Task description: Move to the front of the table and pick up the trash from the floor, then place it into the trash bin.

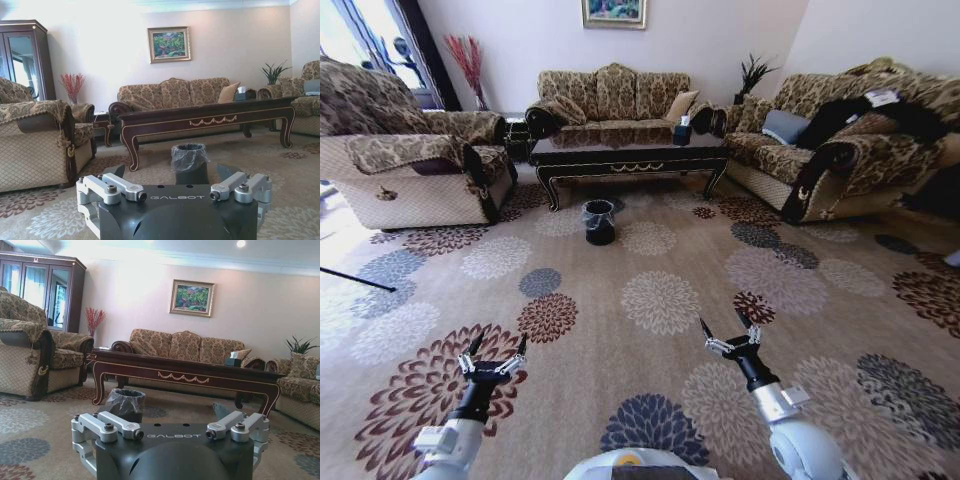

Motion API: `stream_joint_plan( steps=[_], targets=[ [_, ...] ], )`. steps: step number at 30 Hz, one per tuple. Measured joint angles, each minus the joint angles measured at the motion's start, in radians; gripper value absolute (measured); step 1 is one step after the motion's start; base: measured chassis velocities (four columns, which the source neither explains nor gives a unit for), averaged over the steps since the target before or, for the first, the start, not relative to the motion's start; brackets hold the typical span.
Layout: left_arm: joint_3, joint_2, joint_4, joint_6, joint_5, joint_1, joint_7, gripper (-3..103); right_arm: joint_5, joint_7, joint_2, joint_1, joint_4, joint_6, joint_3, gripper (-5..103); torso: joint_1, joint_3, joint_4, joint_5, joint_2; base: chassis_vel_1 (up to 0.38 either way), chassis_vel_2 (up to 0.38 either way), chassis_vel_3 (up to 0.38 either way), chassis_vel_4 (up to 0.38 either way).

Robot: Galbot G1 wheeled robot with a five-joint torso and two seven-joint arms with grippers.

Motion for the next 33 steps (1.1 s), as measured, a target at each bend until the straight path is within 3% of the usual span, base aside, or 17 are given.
stream_joint_plan(
  steps=[33],
  targets=[
    [0.000, 0.000, 0.000, 0.000, 0.000, 0.000, 0.000, 100, 0.000, 0.000, 0.000, 0.000, 0.000, 0.000, 0.000, 100, 0.037, 0.092, 0.0000, 0.0000, 0.129, 0.000, 0.000, 0.000, 0.000]
  ],
)
